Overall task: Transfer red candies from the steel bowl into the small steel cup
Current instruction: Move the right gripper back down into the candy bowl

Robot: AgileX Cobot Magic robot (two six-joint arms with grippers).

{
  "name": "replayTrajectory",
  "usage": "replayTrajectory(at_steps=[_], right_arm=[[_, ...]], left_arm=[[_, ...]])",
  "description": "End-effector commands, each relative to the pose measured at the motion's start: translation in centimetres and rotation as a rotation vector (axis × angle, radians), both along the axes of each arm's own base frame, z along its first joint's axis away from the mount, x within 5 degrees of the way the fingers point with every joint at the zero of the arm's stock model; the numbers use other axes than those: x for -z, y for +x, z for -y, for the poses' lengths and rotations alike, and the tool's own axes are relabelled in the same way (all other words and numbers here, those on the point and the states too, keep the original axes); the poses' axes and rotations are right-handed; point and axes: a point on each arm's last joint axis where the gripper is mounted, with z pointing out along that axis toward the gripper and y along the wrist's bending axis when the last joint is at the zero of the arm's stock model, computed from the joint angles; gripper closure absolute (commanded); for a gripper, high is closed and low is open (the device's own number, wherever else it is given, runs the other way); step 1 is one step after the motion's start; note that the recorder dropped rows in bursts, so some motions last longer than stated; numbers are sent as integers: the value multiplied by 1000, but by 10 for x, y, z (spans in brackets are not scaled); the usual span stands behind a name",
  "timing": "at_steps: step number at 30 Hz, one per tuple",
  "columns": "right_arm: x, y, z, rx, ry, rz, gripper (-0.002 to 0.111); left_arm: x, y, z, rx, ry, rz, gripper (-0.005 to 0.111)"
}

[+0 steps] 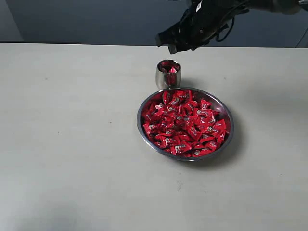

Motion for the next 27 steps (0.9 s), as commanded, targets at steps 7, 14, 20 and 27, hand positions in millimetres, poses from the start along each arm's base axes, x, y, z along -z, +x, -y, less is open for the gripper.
replayTrajectory(at_steps=[7, 14, 20, 27], right_arm=[[23, -56, 37, 88, 47, -31, 70], [47, -79, 37, 48, 18, -195, 70], [61, -86, 20, -28, 28, -232, 70], [78, -82, -3, -80, 3, -274, 70]], left_arm=[[1, 0, 0, 6, 2, 8, 106], [1, 0, 0, 6, 2, 8, 106], [1, 0, 0, 6, 2, 8, 106], [1, 0, 0, 6, 2, 8, 106]])
